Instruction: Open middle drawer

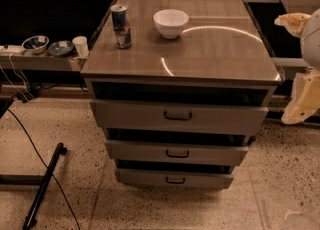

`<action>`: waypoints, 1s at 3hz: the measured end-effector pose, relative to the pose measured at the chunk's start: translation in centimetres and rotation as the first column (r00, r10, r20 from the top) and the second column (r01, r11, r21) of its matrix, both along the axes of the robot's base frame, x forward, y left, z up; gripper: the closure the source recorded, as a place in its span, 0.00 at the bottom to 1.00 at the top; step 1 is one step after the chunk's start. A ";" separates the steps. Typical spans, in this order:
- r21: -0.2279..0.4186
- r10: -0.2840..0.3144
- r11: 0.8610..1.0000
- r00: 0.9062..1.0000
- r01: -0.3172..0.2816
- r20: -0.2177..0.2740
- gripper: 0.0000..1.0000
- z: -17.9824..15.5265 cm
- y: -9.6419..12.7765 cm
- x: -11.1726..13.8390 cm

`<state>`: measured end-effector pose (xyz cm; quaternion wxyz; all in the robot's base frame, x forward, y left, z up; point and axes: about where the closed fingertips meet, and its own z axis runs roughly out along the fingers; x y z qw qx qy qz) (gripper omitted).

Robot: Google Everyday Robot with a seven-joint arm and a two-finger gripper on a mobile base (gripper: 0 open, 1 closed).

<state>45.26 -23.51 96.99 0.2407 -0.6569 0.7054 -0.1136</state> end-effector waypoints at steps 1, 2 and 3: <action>0.000 0.000 1.000 1.000 0.000 0.000 0.00 0.0 0.0 0.0; 0.004 0.009 1.000 1.000 -0.009 -0.015 0.00 -3.4 -0.3 -0.8; 0.020 0.074 0.997 0.995 -0.073 -0.065 0.00 -10.8 -0.4 -2.6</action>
Offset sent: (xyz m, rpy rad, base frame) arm -0.0447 -0.0182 -0.1798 0.0182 0.0831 0.0436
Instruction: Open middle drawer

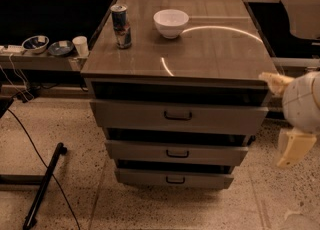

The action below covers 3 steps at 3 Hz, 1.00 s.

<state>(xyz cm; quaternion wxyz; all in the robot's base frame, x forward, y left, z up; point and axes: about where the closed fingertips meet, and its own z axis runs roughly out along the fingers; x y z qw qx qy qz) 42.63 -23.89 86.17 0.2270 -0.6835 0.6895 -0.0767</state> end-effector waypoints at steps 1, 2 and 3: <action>-0.009 0.020 1.000 1.000 -0.021 -0.019 0.00 -1.7 0.0 -0.7; 0.026 0.074 0.997 0.996 -0.072 -0.059 0.00 -3.4 0.8 0.0; 0.102 0.094 0.992 0.981 -0.077 -0.168 0.00 -12.1 1.9 1.2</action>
Offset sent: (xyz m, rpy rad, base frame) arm 0.0085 0.0144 -0.0616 0.0657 0.1181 0.1545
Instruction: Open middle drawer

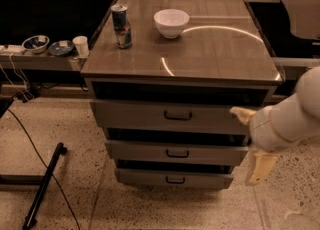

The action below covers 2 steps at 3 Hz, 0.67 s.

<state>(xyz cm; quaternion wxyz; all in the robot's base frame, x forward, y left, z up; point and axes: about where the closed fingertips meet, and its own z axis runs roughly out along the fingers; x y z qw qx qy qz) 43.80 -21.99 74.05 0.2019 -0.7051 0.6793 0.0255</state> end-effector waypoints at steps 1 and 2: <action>0.082 0.010 0.997 0.996 -0.003 -0.084 0.00 -10.1 0.3 0.4; 0.212 0.037 0.977 0.998 -0.025 -0.052 0.00 -14.2 0.8 1.1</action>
Offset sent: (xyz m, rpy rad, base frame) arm 0.0069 0.0000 -0.1787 0.3903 -0.0484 0.1376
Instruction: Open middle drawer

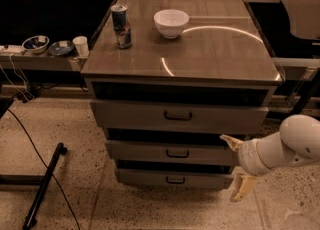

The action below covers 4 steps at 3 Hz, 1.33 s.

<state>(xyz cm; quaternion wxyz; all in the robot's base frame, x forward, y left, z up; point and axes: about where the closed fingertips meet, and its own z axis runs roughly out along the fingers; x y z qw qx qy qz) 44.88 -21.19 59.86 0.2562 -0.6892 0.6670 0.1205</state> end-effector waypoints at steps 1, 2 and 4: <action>0.012 0.055 0.998 0.998 -0.056 0.029 0.00 -1.2 -0.4 -0.6; 0.030 0.006 1.000 1.000 -0.006 0.011 0.00 -3.3 -0.3 1.4; 0.031 -0.040 0.999 0.999 0.041 -0.002 0.00 -13.3 1.6 5.3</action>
Offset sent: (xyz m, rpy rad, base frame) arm 0.0383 -0.0042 -0.0724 0.0724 0.0374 -0.0772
